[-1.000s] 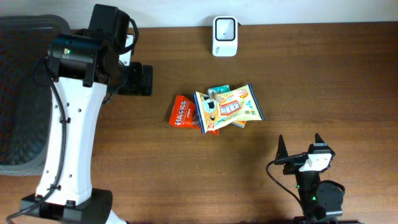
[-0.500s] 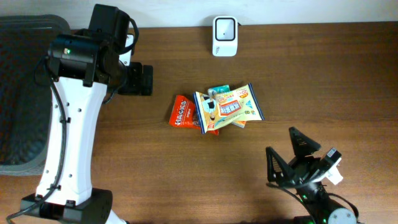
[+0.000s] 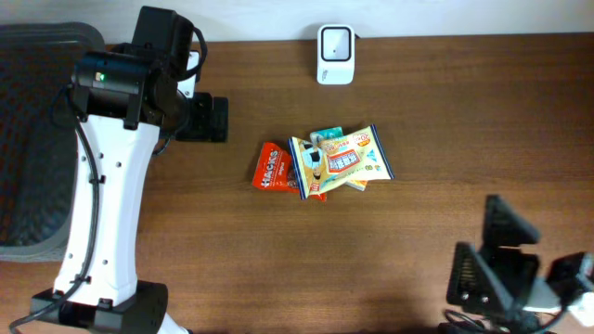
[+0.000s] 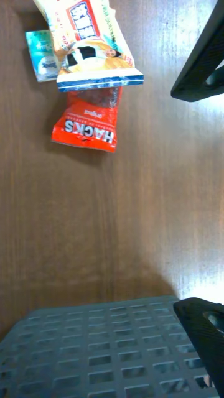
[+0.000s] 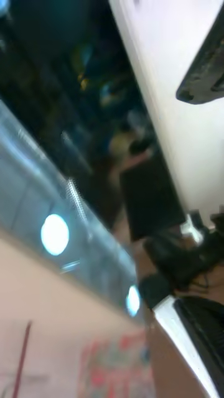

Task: Scan the item barcode
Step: 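Raise the right arm and move the right gripper over the pile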

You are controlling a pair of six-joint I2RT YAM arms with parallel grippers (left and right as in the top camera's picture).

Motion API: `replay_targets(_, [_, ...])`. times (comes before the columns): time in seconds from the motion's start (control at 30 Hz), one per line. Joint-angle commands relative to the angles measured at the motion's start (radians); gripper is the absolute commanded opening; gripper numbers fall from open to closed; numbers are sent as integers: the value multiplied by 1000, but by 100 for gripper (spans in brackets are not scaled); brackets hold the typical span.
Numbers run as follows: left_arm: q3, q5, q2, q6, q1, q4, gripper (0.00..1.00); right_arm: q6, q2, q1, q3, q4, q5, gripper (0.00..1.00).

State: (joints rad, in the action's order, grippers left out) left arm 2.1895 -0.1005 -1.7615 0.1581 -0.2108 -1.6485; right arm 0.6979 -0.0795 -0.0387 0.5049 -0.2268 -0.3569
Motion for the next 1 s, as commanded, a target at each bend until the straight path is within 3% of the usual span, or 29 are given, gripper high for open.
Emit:
replay_targets(0.0, [-2,10,5,9,2,2,99,-358,-160,6,283,263,28,99])
replay_targets(0.17, [-2,10,5,9,2,2,99,-569,-541,6,560,487,-91,98])
replay_targets(0.27, [-2,10,5,9,2,2,99,-621,-787,6,719,542,-186,98])
replay_targets(0.37, [-2,10,5,9,2,2,99,-624,-985,3,924,721,-219,98])
replay_targets(0.43, [-2,10,5,9,2,2,99,-694,-1089,-26,1087,945,-193,98])
replay_targets(0.53, [-2,10,5,9,2,2,99,-752,-1194,-144,1253,1216,27,98])
replay_targets(0.67, [-2,10,5,9,2,2,99,-761,-1279,-356,1270,1406,335,98])
replay_targets(0.77, [-2,10,5,9,2,1,99,-761,-1377,-480,1270,1492,351,98])
replay_targets(0.97, [-2,10,5,9,2,2,99,-761,-1524,-565,1270,1510,271,98])
